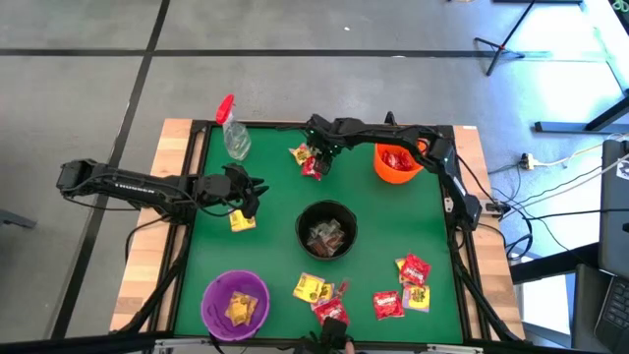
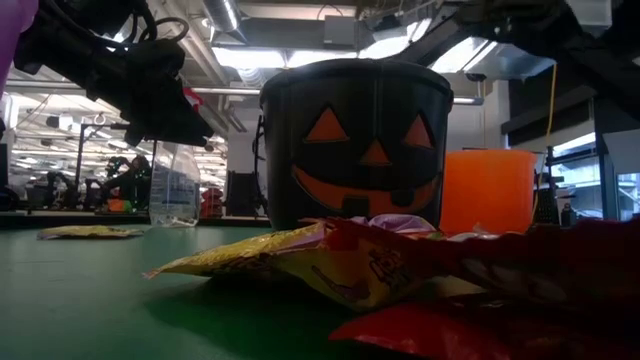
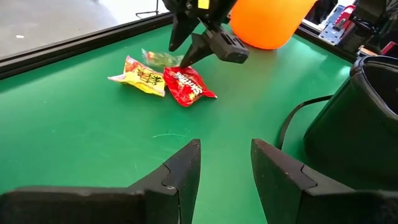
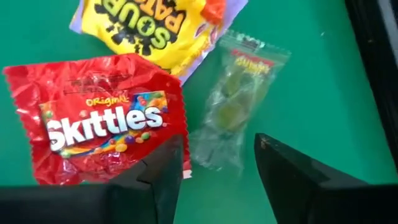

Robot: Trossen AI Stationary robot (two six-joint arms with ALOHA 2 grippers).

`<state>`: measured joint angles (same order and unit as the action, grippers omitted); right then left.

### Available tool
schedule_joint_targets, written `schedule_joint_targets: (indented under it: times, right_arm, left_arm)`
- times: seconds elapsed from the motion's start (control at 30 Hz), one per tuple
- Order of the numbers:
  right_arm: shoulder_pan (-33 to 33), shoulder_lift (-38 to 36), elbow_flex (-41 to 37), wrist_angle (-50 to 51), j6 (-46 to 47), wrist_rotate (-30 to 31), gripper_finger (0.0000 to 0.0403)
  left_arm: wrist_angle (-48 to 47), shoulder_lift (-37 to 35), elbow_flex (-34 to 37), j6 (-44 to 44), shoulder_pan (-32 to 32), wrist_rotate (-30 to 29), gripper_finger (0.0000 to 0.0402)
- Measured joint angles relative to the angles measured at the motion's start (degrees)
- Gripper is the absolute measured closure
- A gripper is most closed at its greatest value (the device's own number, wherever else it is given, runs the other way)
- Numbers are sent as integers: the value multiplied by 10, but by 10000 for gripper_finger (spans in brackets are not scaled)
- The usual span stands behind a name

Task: Sort candy
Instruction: Put the green candy into the black bucket

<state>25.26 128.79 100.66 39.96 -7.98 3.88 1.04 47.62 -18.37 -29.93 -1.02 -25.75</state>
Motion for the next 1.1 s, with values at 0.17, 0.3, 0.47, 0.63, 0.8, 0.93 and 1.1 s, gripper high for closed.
schedule_joint_targets:
  times: [0.17,0.3,0.47,0.63,0.8,0.93,1.1]
  right_arm:
    - [10,10,11,20,0,-21,234]
    - [21,10,11,40,0,-34,280]
    - [29,10,12,60,-14,-29,352]
    - [29,8,40,99,-20,-30,398]
    - [19,-5,78,144,-27,-26,400]
    - [1,-36,82,145,-30,-21,401]
    - [-26,-82,82,165,-30,-3,402]
  left_arm:
    - [0,0,0,0,1,3,270]
    - [-1,0,0,0,1,3,270]
    - [-1,0,0,0,1,3,270]
    - [-2,0,0,0,1,3,270]
    - [-2,0,0,0,1,3,270]
    - [-4,0,0,0,1,3,270]
    - [-6,0,0,0,1,3,270]
